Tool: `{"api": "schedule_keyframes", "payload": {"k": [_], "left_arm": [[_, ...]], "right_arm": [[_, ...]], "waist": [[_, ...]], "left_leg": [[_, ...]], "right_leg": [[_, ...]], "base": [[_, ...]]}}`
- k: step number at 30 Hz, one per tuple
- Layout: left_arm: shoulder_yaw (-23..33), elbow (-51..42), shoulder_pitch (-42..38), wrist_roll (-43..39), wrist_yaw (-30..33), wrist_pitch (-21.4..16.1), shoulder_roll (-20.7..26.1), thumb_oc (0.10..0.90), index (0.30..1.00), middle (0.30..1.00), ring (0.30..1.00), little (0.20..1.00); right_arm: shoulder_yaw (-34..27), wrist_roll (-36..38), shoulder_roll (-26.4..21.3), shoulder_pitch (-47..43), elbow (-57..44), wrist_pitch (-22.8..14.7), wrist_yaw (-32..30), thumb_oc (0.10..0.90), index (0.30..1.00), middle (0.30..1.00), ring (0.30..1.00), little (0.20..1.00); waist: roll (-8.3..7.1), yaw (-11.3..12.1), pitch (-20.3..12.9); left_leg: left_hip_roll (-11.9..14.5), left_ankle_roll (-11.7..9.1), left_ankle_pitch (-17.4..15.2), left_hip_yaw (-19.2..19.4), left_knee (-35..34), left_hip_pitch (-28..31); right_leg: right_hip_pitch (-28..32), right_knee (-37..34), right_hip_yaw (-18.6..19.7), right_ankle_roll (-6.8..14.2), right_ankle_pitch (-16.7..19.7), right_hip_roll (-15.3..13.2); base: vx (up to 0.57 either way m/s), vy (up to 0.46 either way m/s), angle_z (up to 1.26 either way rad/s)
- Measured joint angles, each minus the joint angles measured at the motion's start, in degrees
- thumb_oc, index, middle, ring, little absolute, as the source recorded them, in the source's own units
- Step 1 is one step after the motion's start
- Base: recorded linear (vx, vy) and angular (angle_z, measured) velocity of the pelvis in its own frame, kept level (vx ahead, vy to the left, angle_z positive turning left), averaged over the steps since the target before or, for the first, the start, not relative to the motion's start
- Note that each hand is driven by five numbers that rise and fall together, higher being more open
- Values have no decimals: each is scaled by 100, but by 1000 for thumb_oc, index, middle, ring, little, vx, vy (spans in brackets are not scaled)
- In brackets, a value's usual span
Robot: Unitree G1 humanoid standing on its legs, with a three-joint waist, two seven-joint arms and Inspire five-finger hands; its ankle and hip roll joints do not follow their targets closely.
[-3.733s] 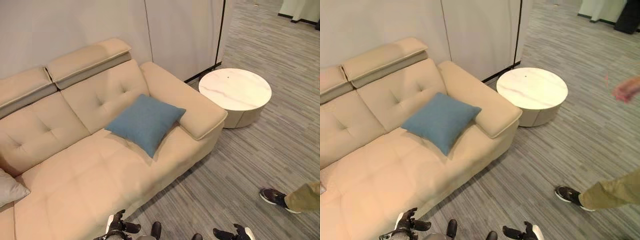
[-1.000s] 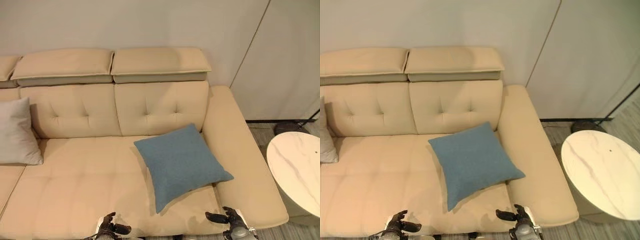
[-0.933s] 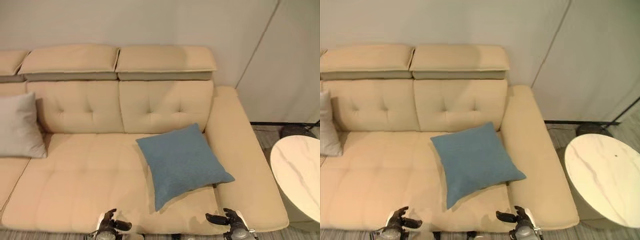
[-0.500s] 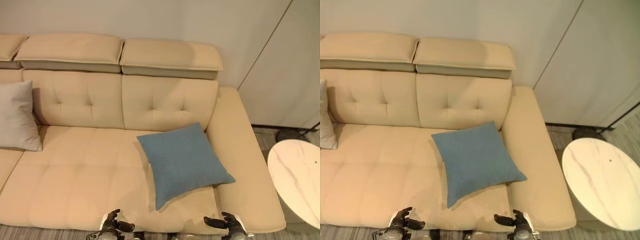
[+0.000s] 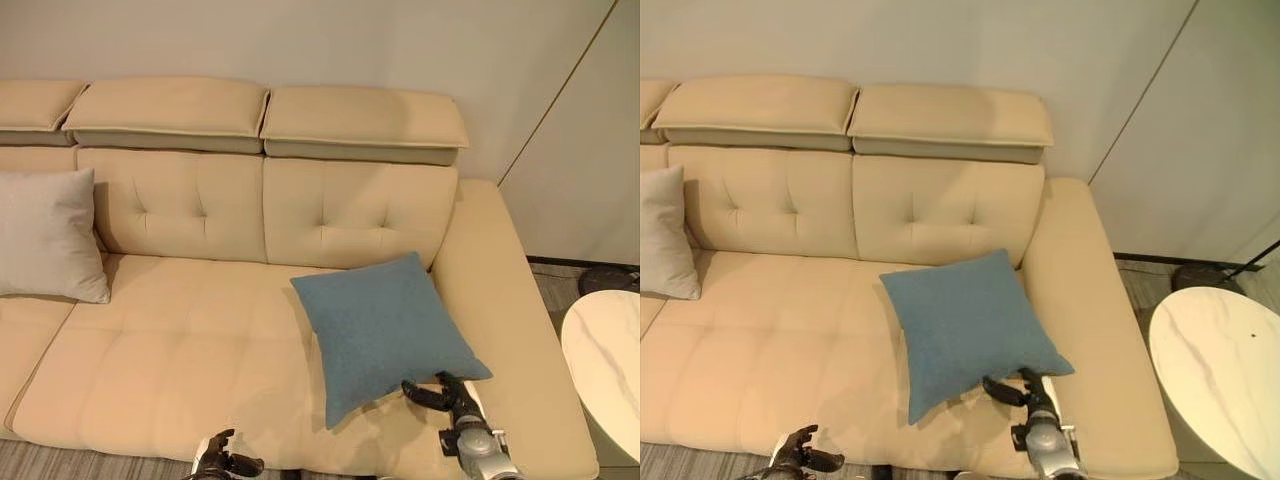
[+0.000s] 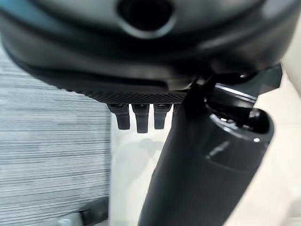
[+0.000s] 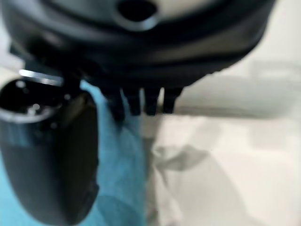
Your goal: Pick up all the scattered cushions and arrange them neatly on the sofa.
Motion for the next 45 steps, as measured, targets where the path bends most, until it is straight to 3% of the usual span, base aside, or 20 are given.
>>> {"api": "schedule_keyframes", "payload": {"k": [2,9,16,19,23,28,29,32,33,38,45], "left_arm": [[5,-110,59,0,2,-1,-27,800,900,900,900,900],[33,-222,177,1,2,20,-50,800,900,900,900,900],[224,-230,290,1,2,61,-56,800,900,900,900,900],[221,-227,356,2,0,63,-57,800,900,900,900,900],[194,-221,302,-2,-39,62,-65,800,900,900,900,900],[158,-216,266,-65,-43,54,-55,800,900,900,900,900],[135,-215,167,-123,-44,24,-56,800,900,900,900,900],[-72,-217,-54,-227,-44,-31,-17,800,900,900,900,900],[-83,-213,-31,-247,-48,-31,-35,800,900,900,900,900],[-477,-217,-328,-331,-57,-110,-32,800,900,900,900,900],[-513,-293,-465,-477,-61,-138,-31,800,900,900,900,900]], "right_arm": [[-150,-149,-205,244,-602,-27,-15,800,900,900,900,900],[-583,-468,-419,448,-1217,-90,-141,800,900,900,900,900],[-777,-666,-786,464,-1273,-85,-261,800,900,900,900,900],[-798,-668,-872,433,-1264,-85,-328,800,900,900,900,900],[-584,-619,-1093,-145,-502,-31,-337,800,900,900,900,900],[-456,-332,-1322,-1040,342,-23,-333,800,900,900,900,900],[-322,-245,-1423,-1511,953,-7,-338,800,900,900,900,900],[-293,-156,-1576,-1866,1262,33,-339,800,900,900,900,900],[-277,-135,-1567,-1924,1254,29,-335,800,900,900,900,900],[-242,153,-1622,-2429,2324,58,-312,800,900,900,900,900],[-237,749,-1259,-2513,2524,51,-297,800,900,900,900,900]], "waist": [[-11,-11,-81],[-128,-146,-257],[-86,-143,-264],[1,-133,-264],[104,-125,-202],[407,66,111],[477,76,211],[554,178,399],[622,266,442],[699,297,571],[732,241,563]], "left_leg": [[-12,-1,1,4,-40,47],[-23,-10,9,20,-61,36],[-20,-16,12,8,-61,17],[-20,-18,14,-14,-61,3],[-21,-65,68,-82,-62,-142],[8,-165,241,-385,-54,-456],[10,-272,316,-595,22,-716],[27,-487,526,-769,-2,-1046],[52,-450,598,-781,-8,-1117],[51,-712,855,-1024,-7,-1431],[189,-638,802,-1004,-59,-1438]], "right_leg": [[58,-66,1,14,10,-8],[86,-196,7,50,37,-12],[72,-197,-1,53,33,-10],[72,-206,-15,63,26,-11],[-22,-234,-108,70,26,-19],[-168,-199,-415,45,46,20],[-302,-201,-641,49,32,18],[-523,-196,-889,-24,75,30],[-547,-190,-976,-102,117,75],[-630,-193,-1383,-129,-2,110],[-589,-193,-1536,-199,-49,267]], "base": [[0,0,0],[1,-2,0],[0,0,0],[12,-38,2],[-32,-42,13],[-41,-73,37],[-89,-97,61],[-62,-71,56],[-73,-109,42],[-21,-55,50],[57,-53,11]]}}
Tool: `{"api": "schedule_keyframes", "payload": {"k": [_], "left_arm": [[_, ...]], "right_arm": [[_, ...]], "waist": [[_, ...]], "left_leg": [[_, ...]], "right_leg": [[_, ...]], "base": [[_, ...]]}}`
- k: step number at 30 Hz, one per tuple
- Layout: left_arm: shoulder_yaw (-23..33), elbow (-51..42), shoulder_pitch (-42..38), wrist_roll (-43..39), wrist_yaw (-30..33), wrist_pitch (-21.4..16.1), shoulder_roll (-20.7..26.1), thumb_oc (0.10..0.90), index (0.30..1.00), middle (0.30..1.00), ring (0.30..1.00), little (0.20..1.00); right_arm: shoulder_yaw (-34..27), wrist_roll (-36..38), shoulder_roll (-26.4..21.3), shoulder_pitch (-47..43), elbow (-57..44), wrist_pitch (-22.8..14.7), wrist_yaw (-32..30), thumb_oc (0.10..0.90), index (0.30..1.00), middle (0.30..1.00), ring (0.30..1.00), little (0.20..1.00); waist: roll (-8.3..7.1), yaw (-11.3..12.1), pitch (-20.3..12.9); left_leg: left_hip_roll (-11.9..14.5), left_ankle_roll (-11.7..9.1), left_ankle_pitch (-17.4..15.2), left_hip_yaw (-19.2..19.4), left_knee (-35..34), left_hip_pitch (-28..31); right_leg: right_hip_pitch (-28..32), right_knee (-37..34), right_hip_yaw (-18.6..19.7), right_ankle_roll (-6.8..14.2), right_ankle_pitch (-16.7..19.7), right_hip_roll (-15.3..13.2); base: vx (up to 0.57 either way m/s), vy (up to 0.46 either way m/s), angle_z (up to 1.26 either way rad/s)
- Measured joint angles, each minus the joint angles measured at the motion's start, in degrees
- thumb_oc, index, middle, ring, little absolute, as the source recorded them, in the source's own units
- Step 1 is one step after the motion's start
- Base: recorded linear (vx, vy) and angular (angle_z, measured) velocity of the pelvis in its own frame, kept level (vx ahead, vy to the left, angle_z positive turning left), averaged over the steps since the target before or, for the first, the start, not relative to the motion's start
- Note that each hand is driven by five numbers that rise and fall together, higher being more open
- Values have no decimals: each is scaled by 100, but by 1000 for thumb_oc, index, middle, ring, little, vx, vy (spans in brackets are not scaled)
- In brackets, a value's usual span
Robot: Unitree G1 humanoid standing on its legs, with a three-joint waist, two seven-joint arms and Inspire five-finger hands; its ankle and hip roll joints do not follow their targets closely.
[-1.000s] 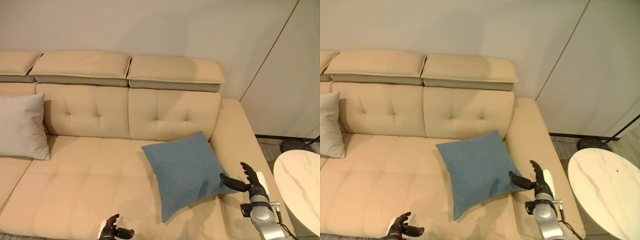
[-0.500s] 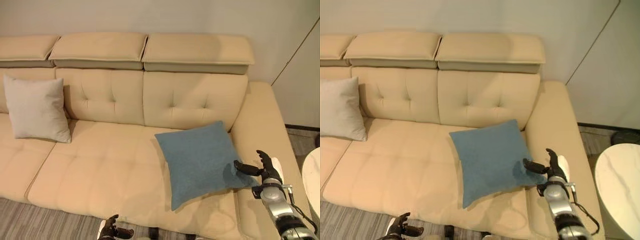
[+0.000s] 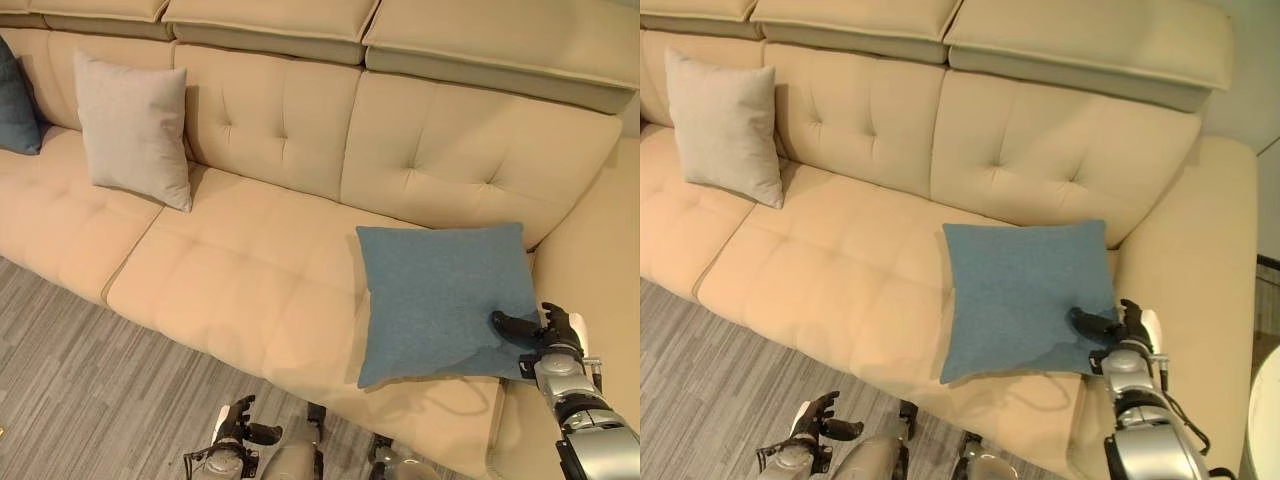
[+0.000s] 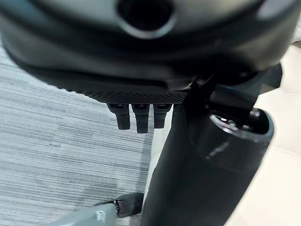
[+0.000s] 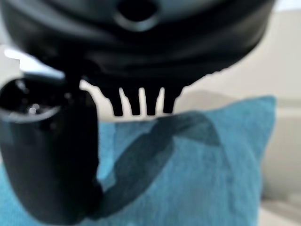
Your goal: Pick up all the scattered cushions and arrange them neatly on the sofa.
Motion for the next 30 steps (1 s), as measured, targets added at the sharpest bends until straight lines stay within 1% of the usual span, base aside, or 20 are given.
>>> {"api": "schedule_keyframes", "payload": {"k": [2,5,7,9,13,15,16,20,23,25,26,29,30], "left_arm": [[43,-218,-27,-136,1,-1,13,800,900,900,900,900],[181,-733,-134,-338,27,-26,32,800,900,900,900,900],[242,-898,-227,-447,43,-48,32,800,900,900,900,900],[341,-1258,-398,-661,184,-60,43,800,900,900,900,900],[343,-1474,-830,-1012,460,-166,11,800,900,900,900,900],[332,-1490,-1019,-1115,556,-200,4,800,900,900,900,900],[309,-1489,-1125,-1166,603,-204,3,800,900,900,900,900],[227,-1396,-1367,-1301,694,-206,-50,800,900,900,900,900],[207,-1229,-1704,-1350,721,-201,-96,800,900,900,900,900],[214,-1225,-1905,-1450,817,-206,-94,800,900,900,900,900],[186,-1226,-2056,-1473,814,-207,-94,800,900,900,900,900],[-14,-1291,-2240,-1674,805,-229,-104,800,900,900,900,900],[-14,-1291,-2303,-1736,819,-290,-176,800,900,900,900,900]], "right_arm": [[19,80,230,132,-170,-25,-40,800,900,900,900,900],[178,83,312,382,-489,-109,-65,800,900,900,900,900],[194,77,308,410,-531,-137,-72,800,900,900,900,900],[191,58,401,547,-785,-144,-136,800,900,900,900,900],[290,49,542,551,-909,-159,-161,800,900,900,900,900],[403,47,609,442,-959,-205,-183,800,900,900,900,900],[401,48,657,395,-1025,-229,-220,800,900,900,900,900],[583,50,764,248,-1127,-258,-299,800,900,900,900,900],[702,55,892,66,-1166,-249,-320,800,900,900,900,900],[844,54,901,-15,-1348,-245,-373,800,900,900,900,900],[851,55,922,-64,-1387,-277,-389,800,900,900,900,900],[876,59,963,-158,-1418,-311,-389,800,900,900,900,900],[889,62,1008,-187,-1450,-317,-402,800,900,900,900,900]], "waist": [[-1,-66,0],[10,-83,-7],[15,-88,-10],[1,-97,-9],[-2,-151,-8],[-12,-240,-14],[-26,-245,-10],[-111,-289,6],[-240,-429,53],[-285,-400,78],[-342,-422,113],[-383,-442,139],[-396,-499,150]], "left_leg": [[13,0,0,0,0,57],[59,1,2,6,2,72],[84,0,6,9,6,79],[132,0,6,12,21,71],[159,-8,11,45,78,26],[204,-10,12,128,90,-104],[233,-11,13,176,92,-188],[284,-10,13,346,122,-333],[333,-10,13,375,187,-506],[348,-10,13,446,217,-657],[366,-10,13,494,227,-726],[375,-9,12,558,250,-810],[369,-9,12,595,261,-852]], "right_leg": [[58,0,-1,-32,-22,14],[66,0,11,-57,-39,64],[68,0,20,-64,-42,89],[61,0,36,-80,-53,137],[-5,25,110,-98,-64,188],[-201,125,145,-142,-79,208],[-360,227,182,-195,-95,213],[-677,491,342,-231,-119,210],[-948,684,445,-197,-204,216],[-1215,918,478,-246,-272,196],[-1363,1023,556,-253,-292,204],[-1544,1198,611,-249,-343,185],[-1639,1300,624,-272,-408,162]], "base": [[15,-20,-1],[19,-48,-4],[6,-41,-4],[-17,-20,-6],[-49,-8,-11],[-60,6,-18],[-53,12,-26],[-32,2,-23],[-30,-6,-12],[-9,-4,-22],[-6,-10,-24],[-11,-2,-15],[0,0,-4]]}}
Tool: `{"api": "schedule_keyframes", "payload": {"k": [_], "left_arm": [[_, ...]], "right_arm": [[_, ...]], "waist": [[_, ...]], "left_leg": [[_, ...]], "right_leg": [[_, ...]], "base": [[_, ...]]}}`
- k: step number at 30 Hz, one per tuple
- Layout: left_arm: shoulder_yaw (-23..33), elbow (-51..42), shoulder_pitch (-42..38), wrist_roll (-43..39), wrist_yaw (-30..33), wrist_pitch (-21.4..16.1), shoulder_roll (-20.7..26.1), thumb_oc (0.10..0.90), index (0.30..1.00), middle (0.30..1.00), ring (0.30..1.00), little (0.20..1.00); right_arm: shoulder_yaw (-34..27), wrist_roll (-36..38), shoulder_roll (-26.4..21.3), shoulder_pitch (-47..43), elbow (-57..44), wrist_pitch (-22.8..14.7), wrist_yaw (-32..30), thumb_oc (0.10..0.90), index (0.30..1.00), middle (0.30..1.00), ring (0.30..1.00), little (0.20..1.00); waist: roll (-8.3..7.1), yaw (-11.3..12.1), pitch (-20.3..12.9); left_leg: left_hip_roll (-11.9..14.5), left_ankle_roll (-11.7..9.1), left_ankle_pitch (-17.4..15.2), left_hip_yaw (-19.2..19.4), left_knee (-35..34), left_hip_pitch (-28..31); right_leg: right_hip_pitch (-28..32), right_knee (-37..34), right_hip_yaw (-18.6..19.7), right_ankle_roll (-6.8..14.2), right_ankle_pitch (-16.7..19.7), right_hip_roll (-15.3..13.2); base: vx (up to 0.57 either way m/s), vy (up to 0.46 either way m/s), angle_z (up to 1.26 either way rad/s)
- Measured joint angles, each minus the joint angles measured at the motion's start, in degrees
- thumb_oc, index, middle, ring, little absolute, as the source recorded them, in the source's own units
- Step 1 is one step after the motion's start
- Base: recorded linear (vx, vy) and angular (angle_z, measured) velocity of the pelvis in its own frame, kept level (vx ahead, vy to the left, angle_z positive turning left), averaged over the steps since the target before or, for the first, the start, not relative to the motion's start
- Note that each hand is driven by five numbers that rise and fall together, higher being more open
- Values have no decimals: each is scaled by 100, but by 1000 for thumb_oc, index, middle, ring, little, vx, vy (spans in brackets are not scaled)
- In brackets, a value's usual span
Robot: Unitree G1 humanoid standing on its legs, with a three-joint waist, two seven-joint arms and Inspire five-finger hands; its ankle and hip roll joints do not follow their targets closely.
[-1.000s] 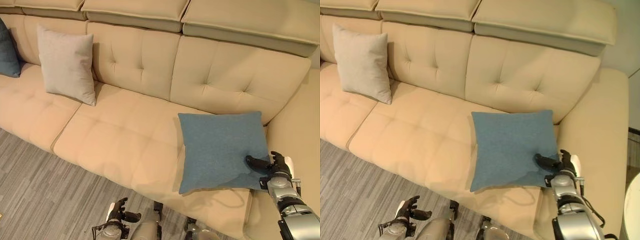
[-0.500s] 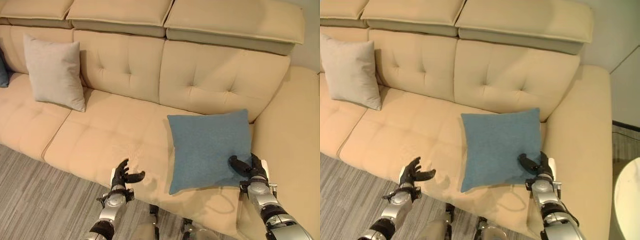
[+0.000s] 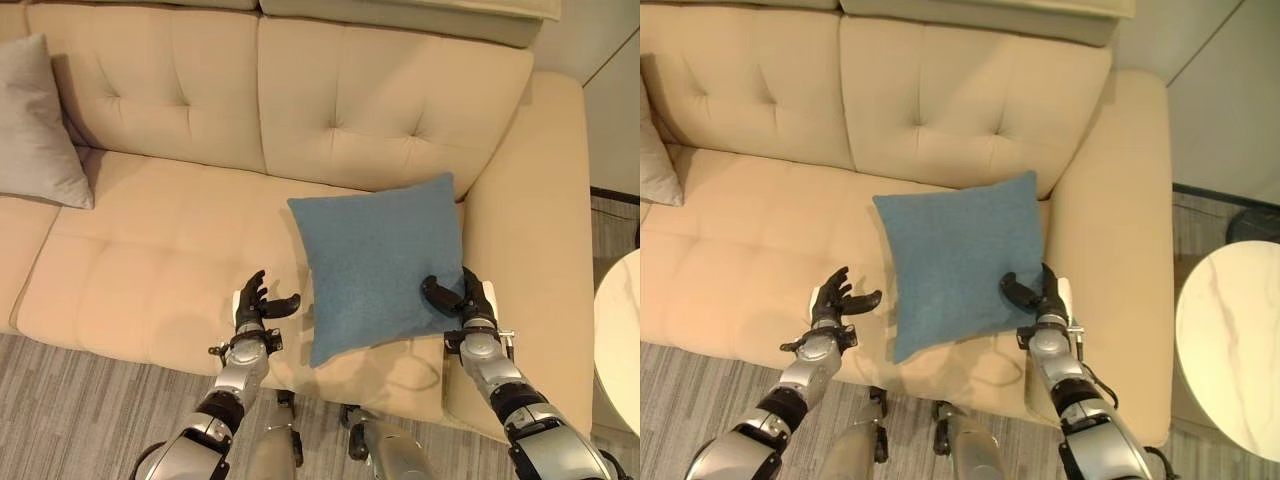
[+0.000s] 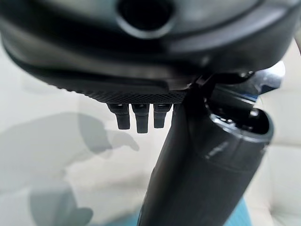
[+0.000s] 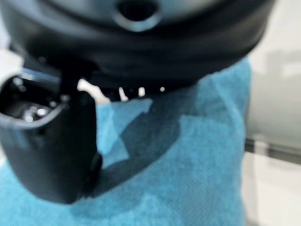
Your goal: Pick up all the scattered cushions and arrange them neatly on the sofa.
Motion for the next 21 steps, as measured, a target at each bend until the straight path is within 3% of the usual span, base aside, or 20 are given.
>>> {"api": "schedule_keyframes", "payload": {"k": [11,12,13,14,21], "left_arm": [[-556,97,-303,-404,-15,-13,-332,800,900,900,900,900],[-656,142,-302,-478,-121,-7,-358,800,900,900,900,900],[-683,188,-302,-495,-189,-8,-396,800,900,900,900,900],[-722,205,-295,-499,-237,-2,-411,400,300,300,300,300],[-600,204,-227,-712,-303,-16,-343,400,300,300,300,300]], "right_arm": [[188,73,106,-213,-164,-56,-133,800,900,900,900,900],[190,118,108,-215,-213,-57,-133,615,622,622,622,622],[185,149,98,-196,-291,-54,-133,574,561,561,561,561],[184,179,85,-192,-363,-72,-133,400,300,300,300,300],[28,462,-111,50,-557,-300,-133,400,300,300,300,300]], "waist": [[-14,-90,94],[5,-87,107],[34,-94,128],[105,-121,178],[257,-209,258]], "left_leg": [[-16,23,-14,136,-17,-122],[-15,24,-15,180,-24,-112],[-19,29,-18,194,-40,-82],[-23,30,-18,224,-77,-27],[-27,38,-23,241,-88,98]], "right_leg": [[-404,434,185,-33,-142,-64],[-422,451,221,-34,-142,-64],[-422,472,249,-33,-143,-67],[-422,515,283,-37,-141,-73],[-358,623,296,-13,-201,-97]], "base": [[9,10,-7],[27,30,-11],[51,40,-17],[24,10,-9],[17,5,-2]]}}
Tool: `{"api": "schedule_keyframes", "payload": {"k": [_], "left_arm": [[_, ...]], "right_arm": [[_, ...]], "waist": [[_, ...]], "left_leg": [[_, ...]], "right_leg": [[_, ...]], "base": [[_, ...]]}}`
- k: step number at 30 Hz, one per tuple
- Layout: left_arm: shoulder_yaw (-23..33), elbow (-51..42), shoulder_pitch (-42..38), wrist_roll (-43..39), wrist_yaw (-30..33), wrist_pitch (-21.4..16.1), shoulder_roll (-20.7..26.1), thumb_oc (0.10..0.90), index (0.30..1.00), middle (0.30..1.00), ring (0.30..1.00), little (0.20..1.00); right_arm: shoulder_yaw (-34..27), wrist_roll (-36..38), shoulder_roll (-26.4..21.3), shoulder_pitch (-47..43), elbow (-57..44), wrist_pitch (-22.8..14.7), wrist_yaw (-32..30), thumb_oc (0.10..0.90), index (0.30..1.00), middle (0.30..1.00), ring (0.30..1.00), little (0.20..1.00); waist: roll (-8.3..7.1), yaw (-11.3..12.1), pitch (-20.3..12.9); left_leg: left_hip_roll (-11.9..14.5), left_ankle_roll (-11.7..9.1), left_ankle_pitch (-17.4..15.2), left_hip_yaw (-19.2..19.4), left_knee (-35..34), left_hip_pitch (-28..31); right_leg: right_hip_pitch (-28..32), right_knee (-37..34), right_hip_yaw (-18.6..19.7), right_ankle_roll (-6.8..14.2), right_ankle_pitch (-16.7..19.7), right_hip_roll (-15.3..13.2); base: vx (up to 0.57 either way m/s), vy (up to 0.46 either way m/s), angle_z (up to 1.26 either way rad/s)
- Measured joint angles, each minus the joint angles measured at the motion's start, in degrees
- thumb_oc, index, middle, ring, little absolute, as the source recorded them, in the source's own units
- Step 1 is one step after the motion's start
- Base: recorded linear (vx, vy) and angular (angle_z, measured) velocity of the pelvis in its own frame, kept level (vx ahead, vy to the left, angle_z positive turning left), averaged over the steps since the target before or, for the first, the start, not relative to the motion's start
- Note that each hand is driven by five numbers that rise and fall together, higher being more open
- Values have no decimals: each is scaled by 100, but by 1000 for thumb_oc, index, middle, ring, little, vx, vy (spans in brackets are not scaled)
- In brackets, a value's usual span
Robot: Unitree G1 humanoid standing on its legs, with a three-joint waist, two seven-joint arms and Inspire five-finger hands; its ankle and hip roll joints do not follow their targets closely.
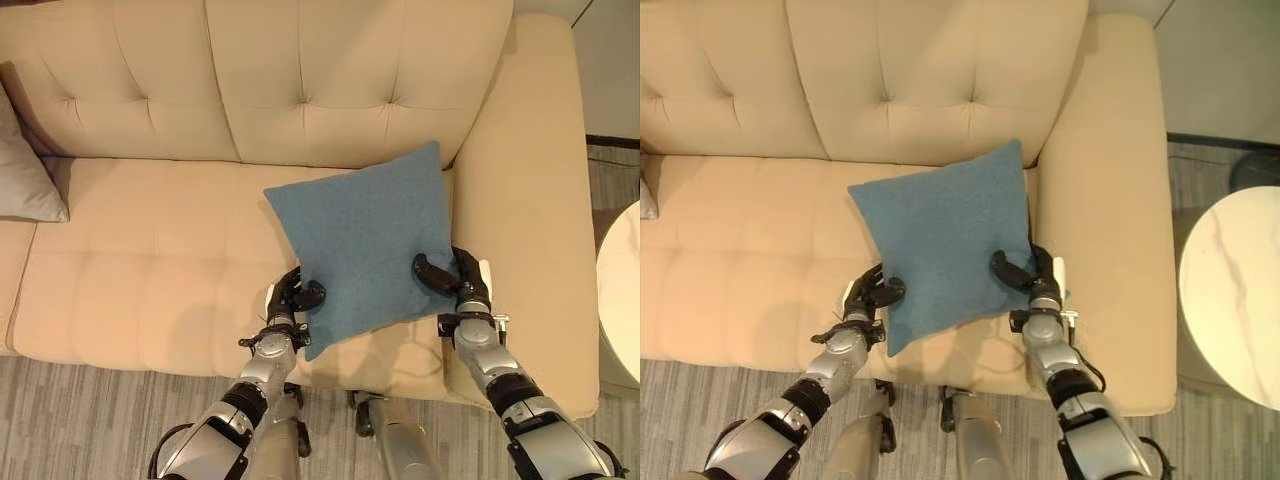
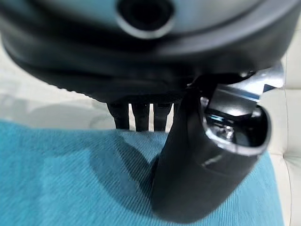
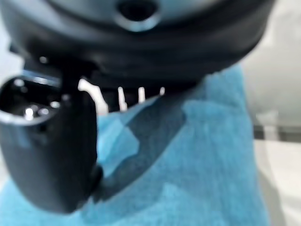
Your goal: Pick up all the scattered cushions and arrange them neatly on the sofa.
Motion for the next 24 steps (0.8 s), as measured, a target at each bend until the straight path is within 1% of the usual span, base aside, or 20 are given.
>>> {"api": "schedule_keyframes", "payload": {"k": [4,5,7,12,14,15,17,18,21,22,24], "left_arm": [[119,-97,94,-183,-4,4,-33,400,300,300,300,300],[226,-262,239,-295,-7,8,-41,400,300,300,300,300],[254,-456,452,-352,-6,31,-3,400,300,300,300,300],[442,-1124,1494,-351,-38,60,60,400,300,300,300,300],[449,-1269,1753,-350,-50,179,108,400,300,300,300,300],[438,-1484,1967,-346,-78,208,108,400,300,300,300,300],[443,-1582,2099,-337,-102,225,128,400,300,300,300,300],[444,-1763,2228,-318,-106,292,236,400,300,300,300,300],[434,-1921,2362,-201,-119,294,354,400,300,300,300,300],[461,-2201,2495,-24,-118,374,436,400,300,300,300,300],[462,-2695,2831,194,-119,401,614,400,300,300,300,300]], "right_arm": [[-70,118,60,278,-165,29,39,400,300,300,300,300],[-77,138,103,468,-295,32,58,400,300,300,300,300],[-120,204,155,766,-492,56,141,400,300,300,300,300],[-198,192,280,1811,-1242,136,296,400,300,300,300,300],[-282,181,315,2107,-1476,185,369,400,300,300,300,300],[-349,174,317,2314,-1725,210,402,400,300,300,300,300],[-359,160,319,2450,-1835,213,412,400,300,300,300,300],[-429,140,300,2593,-1991,252,423,400,300,300,300,300],[-427,75,302,2700,-2106,253,472,400,300,300,300,300],[-537,-34,323,2922,-2451,309,486,400,300,300,300,300],[-624,-158,318,3342,-3026,311,519,400,300,300,300,300]], "waist": [[7,-1,1],[7,-8,1],[12,-4,-3],[54,-13,-27],[132,-14,-83],[177,-12,-112],[198,-7,-135],[212,4,-158],[217,-2,-225],[227,16,-269],[220,17,-337]], "left_leg": [[-10,17,-12,11,-16,180],[-21,19,-13,21,-20,260],[-36,19,-13,42,-54,394],[-42,81,-54,67,-107,793],[-35,113,-79,61,-113,853],[-34,129,-91,60,-113,873],[-40,137,-96,56,-112,920],[-38,170,-120,46,-116,963],[-41,212,-150,49,-118,986],[-42,219,-155,55,-135,1002],[-48,228,-161,60,-167,1113]], "right_leg": [[178,-15,11,-10,-14,-5],[256,-22,21,-19,-28,-17],[373,-26,25,-38,-59,-34],[829,-149,9,-18,-96,-24],[943,-239,-13,-24,-91,-22],[965,-236,-15,-27,-88,-24],[1013,-233,-19,-26,-88,-33],[1053,-235,-26,-23,-89,-35],[1065,-227,-12,0,-103,-36],[1074,-229,-9,-2,-94,-41],[1177,-253,-6,-13,-82,-41]], "base": [[36,13,0],[0,0,0],[21,9,-1],[36,5,3],[28,6,9],[12,-9,7],[11,-11,4],[0,0,0],[0,0,0],[0,0,0],[15,-5,0]]}}
